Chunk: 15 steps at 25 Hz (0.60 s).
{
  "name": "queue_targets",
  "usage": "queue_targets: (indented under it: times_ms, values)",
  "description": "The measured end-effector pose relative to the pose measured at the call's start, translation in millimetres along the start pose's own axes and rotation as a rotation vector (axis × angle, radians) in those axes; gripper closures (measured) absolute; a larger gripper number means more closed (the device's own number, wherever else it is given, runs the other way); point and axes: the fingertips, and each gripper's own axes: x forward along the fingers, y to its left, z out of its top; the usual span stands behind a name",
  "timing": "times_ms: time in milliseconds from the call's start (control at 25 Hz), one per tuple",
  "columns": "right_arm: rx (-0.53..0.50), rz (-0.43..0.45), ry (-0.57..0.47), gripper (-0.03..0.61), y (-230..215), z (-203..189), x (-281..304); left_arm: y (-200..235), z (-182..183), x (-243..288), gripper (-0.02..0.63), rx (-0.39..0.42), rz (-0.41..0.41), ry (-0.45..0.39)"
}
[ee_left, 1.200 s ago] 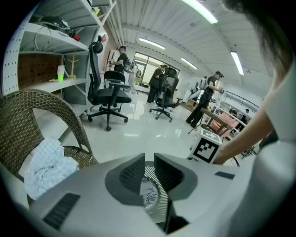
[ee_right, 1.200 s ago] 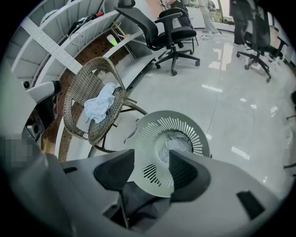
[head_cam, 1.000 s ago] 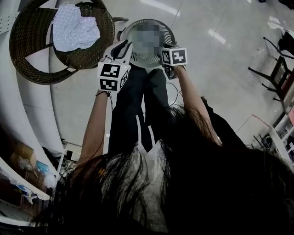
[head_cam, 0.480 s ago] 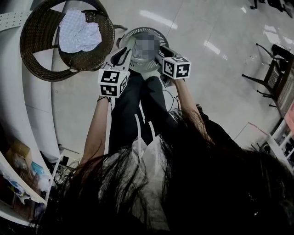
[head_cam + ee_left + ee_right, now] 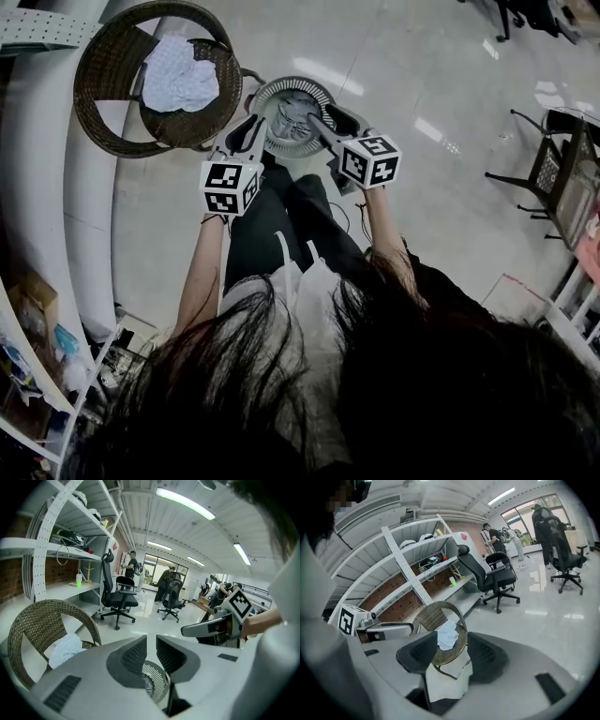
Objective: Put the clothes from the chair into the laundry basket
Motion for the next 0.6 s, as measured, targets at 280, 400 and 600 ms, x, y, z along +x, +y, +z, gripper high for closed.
queue_targets:
  times_ms: [280, 400, 600]
  values:
    - [-0.011, 0.042, -0.085, 0.389, 40, 22, -53, -25, 14, -52, 0.54, -0.039, 0.044, -0.072]
    - [-0.023, 0.064, -0.109, 0.403, 56, 23, -75, -39, 15, -72, 0.54, -0.036, 0.054, -0.093]
    - [-0.03, 0.103, -0.147, 0.429, 78, 30, -103, -54, 20, -99, 0.54, -0.024, 0.078, -0.129]
